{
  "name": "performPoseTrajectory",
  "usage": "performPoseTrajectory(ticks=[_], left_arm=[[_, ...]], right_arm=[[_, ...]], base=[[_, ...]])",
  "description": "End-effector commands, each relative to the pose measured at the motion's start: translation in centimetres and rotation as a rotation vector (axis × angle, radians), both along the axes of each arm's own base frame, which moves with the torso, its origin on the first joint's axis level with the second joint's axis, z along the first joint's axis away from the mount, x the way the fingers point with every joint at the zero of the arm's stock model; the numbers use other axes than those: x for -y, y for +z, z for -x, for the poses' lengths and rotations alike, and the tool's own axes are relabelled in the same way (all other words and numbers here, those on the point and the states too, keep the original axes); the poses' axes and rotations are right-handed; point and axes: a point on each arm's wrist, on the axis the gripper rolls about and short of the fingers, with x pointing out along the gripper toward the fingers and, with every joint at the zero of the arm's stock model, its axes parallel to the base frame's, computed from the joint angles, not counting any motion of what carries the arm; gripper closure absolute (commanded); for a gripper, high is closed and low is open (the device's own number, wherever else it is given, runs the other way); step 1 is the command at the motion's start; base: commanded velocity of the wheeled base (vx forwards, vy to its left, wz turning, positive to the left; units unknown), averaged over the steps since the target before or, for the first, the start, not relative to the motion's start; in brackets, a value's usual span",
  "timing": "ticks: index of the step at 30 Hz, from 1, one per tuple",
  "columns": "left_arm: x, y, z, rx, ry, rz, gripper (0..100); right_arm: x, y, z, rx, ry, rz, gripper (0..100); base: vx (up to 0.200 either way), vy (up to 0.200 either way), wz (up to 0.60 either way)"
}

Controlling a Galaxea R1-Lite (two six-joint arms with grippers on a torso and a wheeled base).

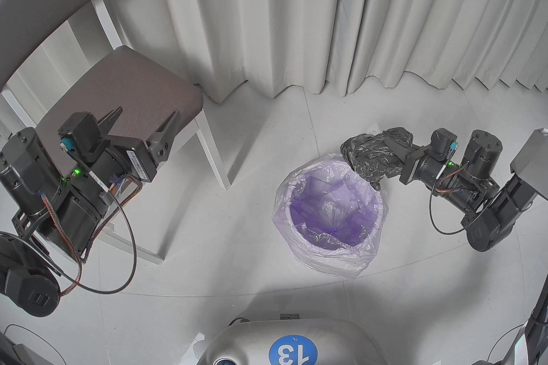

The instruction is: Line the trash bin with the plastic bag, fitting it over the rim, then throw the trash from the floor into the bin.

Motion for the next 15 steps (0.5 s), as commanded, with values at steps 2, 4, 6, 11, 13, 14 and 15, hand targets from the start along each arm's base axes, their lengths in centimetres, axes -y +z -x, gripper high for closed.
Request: performPoseTrajectory(ticks=[2,4,6,11,13,14,15], left_arm=[[-0.3,0.1,1.0,0.01,-0.008,0.007,0],[-0.4,-0.1,1.1,0.005,-0.011,0.004,0],[-0.4,-0.4,1.2,-0.005,-0.018,0.001,0],[-0.5,-1.1,1.4,-0.029,-0.02,-0.001,0],[-0.6,-1.3,1.4,-0.037,-0.019,-0.002,0],[-0.6,-1.5,1.4,-0.041,-0.017,-0.004,0],[-0.7,-1.6,1.4,-0.041,-0.016,-0.004,0]], right_arm=[[-1.8,-4.8,-1.0,-0.065,0.045,0.015,100],[-2.1,-6.0,-1.2,-0.086,0.051,0.022,100],[-2.4,-7.3,-1.3,-0.115,0.06,0.041,100],[-2.8,-9.0,-1.4,-0.146,0.069,0.064,100],[-2.9,-9.5,-1.6,-0.157,0.07,0.066,100],[-3.1,-10.1,-1.6,-0.166,0.075,0.07,100],[-3.3,-10.5,-1.7,-0.175,0.08,0.073,100]], base=[[0.0,0.0,0.0],[0.0,0.0,0.0],[0.0,0.0,0.0],[0.0,0.0,0.0],[0.0,0.0,0.0],[0.0,0.0,0.0],[0.0,0.0,0.0]])
